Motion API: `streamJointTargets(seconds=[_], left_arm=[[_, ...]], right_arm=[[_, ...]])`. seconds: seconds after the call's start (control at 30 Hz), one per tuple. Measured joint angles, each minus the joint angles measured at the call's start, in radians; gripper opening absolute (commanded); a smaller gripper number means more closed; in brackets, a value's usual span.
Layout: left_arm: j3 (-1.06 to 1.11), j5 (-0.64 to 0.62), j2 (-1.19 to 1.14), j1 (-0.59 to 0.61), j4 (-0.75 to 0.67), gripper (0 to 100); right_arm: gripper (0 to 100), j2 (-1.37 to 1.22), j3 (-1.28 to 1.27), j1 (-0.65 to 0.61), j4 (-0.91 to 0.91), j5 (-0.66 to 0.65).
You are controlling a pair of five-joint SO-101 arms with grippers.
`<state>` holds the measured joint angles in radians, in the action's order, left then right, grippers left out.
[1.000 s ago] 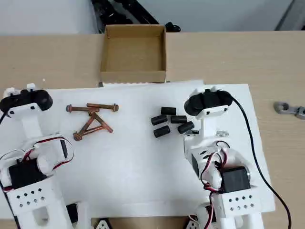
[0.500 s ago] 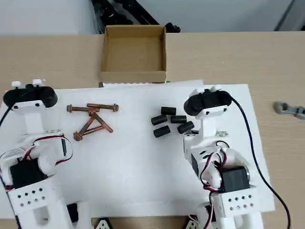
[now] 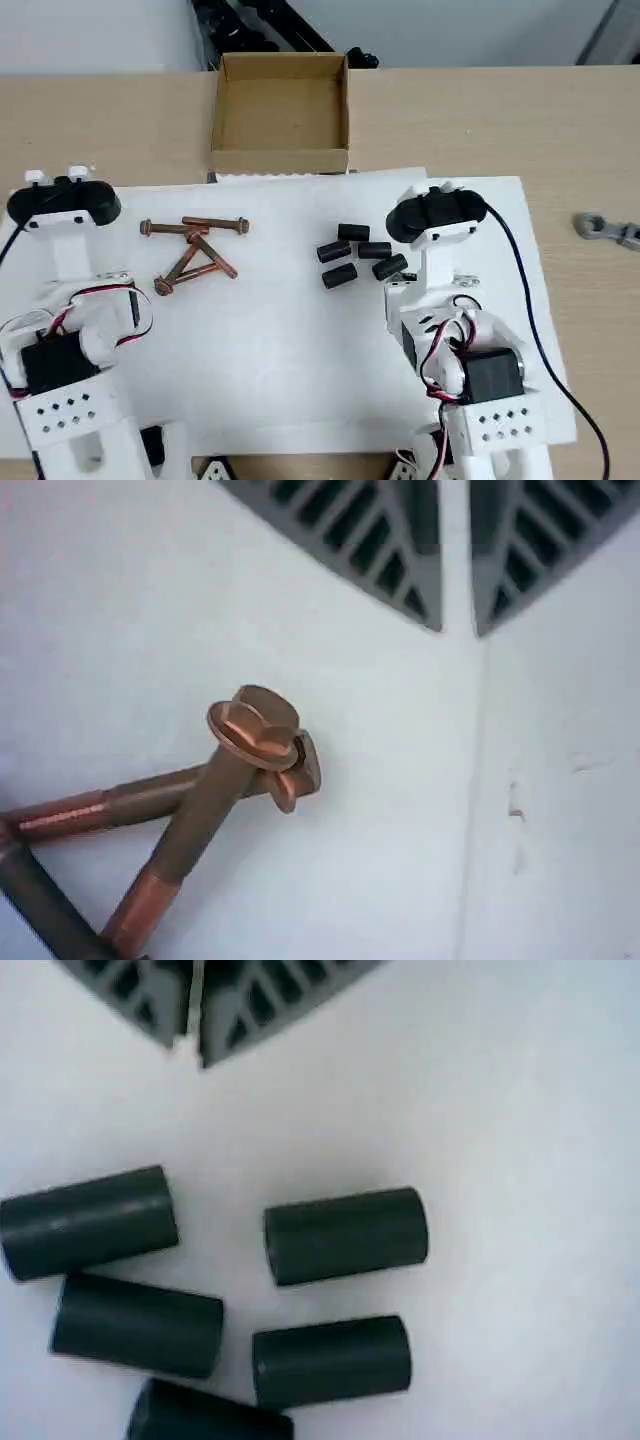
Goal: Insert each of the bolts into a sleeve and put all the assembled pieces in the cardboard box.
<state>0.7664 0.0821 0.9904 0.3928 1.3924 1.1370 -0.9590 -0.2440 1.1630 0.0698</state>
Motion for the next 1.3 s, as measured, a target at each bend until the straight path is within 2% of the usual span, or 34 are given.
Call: streamJointTargets(seconds=[0.17,0.4,0.67,0.97,1.17,1.3], left_arm=[[0.0,0.0,-0.015,0.0,0.0,0],[-0.054,-0.002,-0.204,0.0,0.0,0],[-0.152,-0.018,-0.328,0.0,0.0,0],[-0.201,-0.018,-0.408,0.0,0.002,1],[-0.362,-0.057,-0.56,0.0,0.087,4],[-0.499,-0.064,-0.706,0.0,0.155,4]], right_arm=[[0.7,0.0,0.012,0.002,0.032,0.0],[0.7,0.0,0.028,0.0,0.115,0.0],[0.8,-0.009,0.038,0.0,0.129,0.0],[0.8,-0.39,0.354,0.0,0.338,0.0],[0.7,-0.583,0.585,0.0,0.399,0.0],[0.7,-0.674,0.647,-0.037,0.419,-0.032]])
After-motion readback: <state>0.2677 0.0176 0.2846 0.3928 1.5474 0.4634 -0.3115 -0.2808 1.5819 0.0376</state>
